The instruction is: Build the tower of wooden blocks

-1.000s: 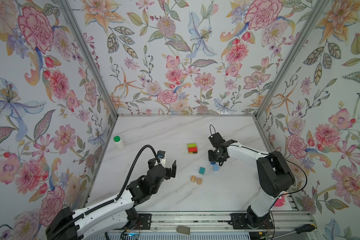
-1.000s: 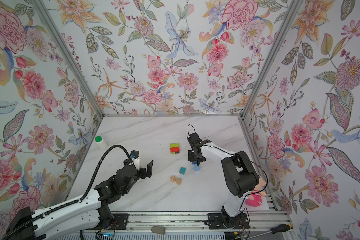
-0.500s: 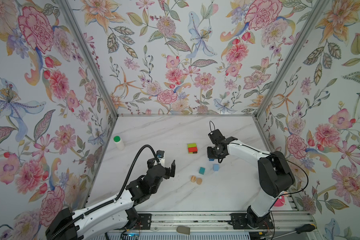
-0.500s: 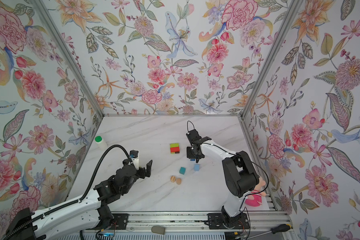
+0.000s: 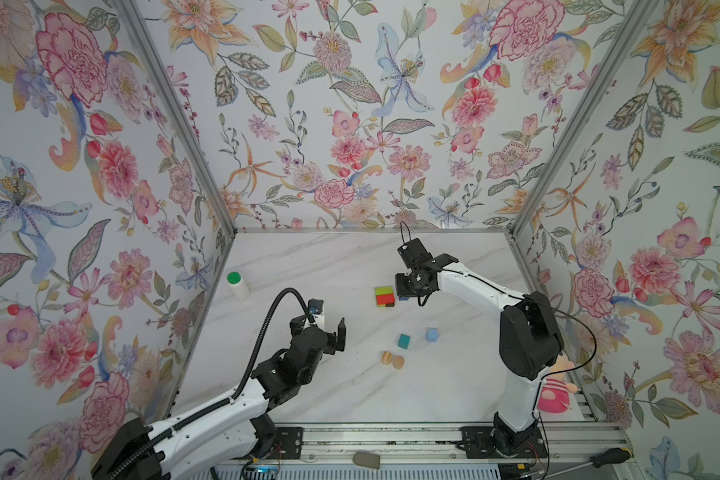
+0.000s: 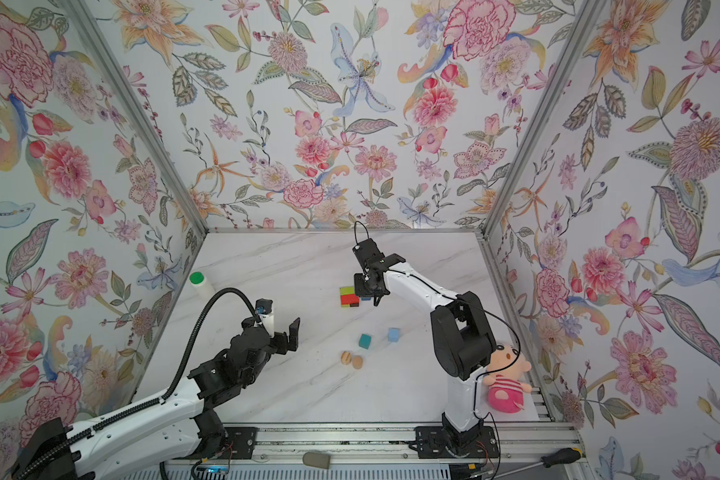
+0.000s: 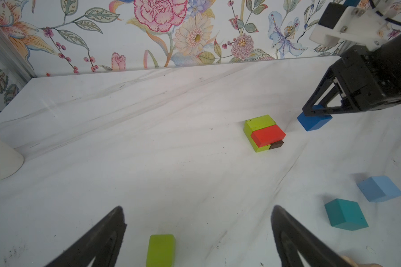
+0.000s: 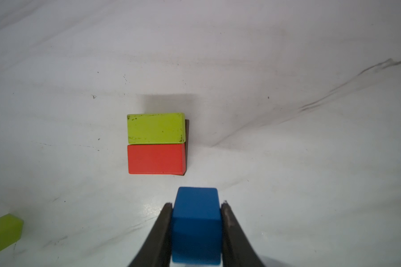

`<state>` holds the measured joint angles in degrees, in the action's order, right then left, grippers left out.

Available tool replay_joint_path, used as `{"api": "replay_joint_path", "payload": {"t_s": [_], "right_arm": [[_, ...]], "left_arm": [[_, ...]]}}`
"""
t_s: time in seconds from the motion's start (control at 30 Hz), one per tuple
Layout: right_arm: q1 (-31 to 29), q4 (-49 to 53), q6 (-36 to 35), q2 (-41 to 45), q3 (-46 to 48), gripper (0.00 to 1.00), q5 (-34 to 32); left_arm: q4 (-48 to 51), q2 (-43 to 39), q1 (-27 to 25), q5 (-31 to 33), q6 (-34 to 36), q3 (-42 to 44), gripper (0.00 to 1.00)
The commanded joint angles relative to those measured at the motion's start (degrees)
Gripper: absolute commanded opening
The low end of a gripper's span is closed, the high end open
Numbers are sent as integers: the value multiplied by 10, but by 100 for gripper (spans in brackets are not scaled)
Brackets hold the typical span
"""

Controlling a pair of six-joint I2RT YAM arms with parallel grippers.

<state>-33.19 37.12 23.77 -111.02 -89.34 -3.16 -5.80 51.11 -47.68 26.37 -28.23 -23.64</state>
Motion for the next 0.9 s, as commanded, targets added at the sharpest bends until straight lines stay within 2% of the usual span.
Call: {"api": "replay_joint_path", "payload": {"t_s": [0.0, 0.4, 0.87], "right_arm": [[-14, 40, -16, -37, -57, 28, -15], [-34, 83, -45, -136, -197, 28, -24], [-35, 113, -59, -200, -280, 29, -16]], "left_arm": [[-11, 3, 11, -10, 11, 6, 99], [-21, 12, 28, -26, 22, 4, 99], [-32, 28, 43, -37, 24, 5, 99]]}}
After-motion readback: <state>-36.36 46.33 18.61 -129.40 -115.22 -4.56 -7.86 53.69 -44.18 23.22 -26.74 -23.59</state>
